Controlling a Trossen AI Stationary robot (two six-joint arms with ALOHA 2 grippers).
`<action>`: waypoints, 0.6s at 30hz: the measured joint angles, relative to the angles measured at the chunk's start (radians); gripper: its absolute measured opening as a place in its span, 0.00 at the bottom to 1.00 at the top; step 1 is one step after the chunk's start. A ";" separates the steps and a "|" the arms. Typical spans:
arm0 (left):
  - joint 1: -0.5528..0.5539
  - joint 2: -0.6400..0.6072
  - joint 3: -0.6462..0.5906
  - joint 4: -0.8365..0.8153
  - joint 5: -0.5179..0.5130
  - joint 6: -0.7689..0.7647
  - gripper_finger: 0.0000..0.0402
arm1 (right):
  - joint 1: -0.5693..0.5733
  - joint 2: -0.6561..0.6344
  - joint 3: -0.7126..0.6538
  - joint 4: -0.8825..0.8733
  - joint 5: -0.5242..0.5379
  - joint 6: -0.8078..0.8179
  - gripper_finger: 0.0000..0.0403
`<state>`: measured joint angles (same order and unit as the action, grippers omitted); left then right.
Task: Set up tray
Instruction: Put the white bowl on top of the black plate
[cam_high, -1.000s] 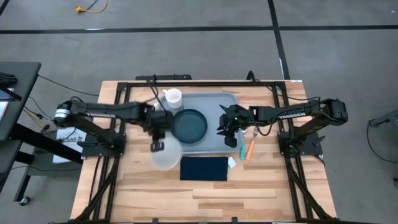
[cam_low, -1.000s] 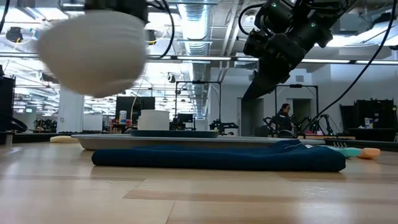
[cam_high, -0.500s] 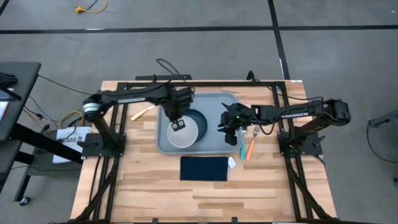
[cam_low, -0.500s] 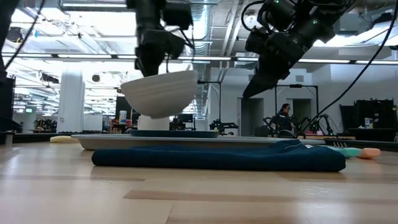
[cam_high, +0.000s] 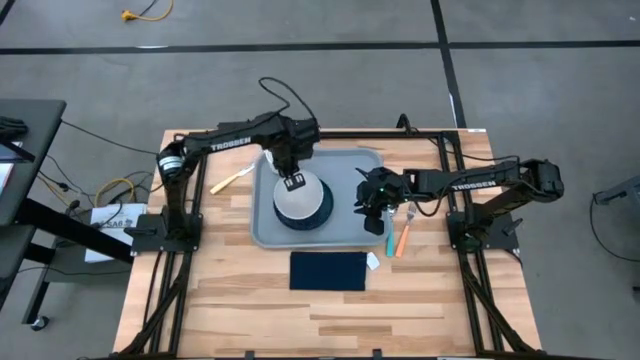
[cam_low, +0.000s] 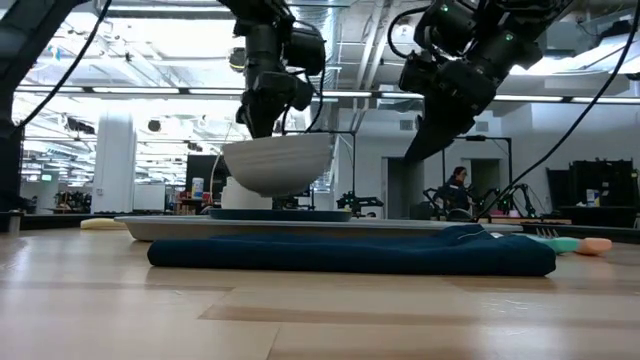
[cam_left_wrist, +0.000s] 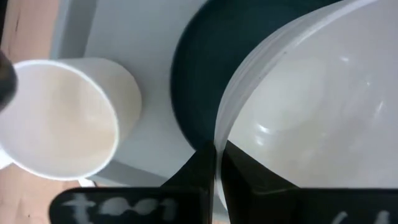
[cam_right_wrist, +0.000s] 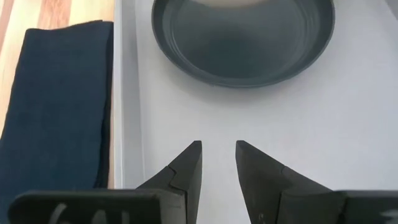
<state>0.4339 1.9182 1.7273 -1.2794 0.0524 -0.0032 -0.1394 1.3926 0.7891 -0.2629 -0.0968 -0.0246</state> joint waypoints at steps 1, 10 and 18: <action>0.007 0.000 -0.006 0.004 0.001 0.000 0.01 | 0.000 0.000 0.000 0.000 0.000 0.000 0.23; 0.004 0.000 -0.029 0.044 0.005 0.004 0.01 | 0.000 0.000 0.000 0.008 0.001 0.000 0.23; -0.027 0.000 -0.030 0.047 -0.019 0.030 0.02 | 0.000 0.000 0.000 0.009 0.001 0.000 0.23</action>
<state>0.4065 1.9179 1.6974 -1.2322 0.0337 0.0270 -0.1394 1.3930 0.7891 -0.2543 -0.0963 -0.0246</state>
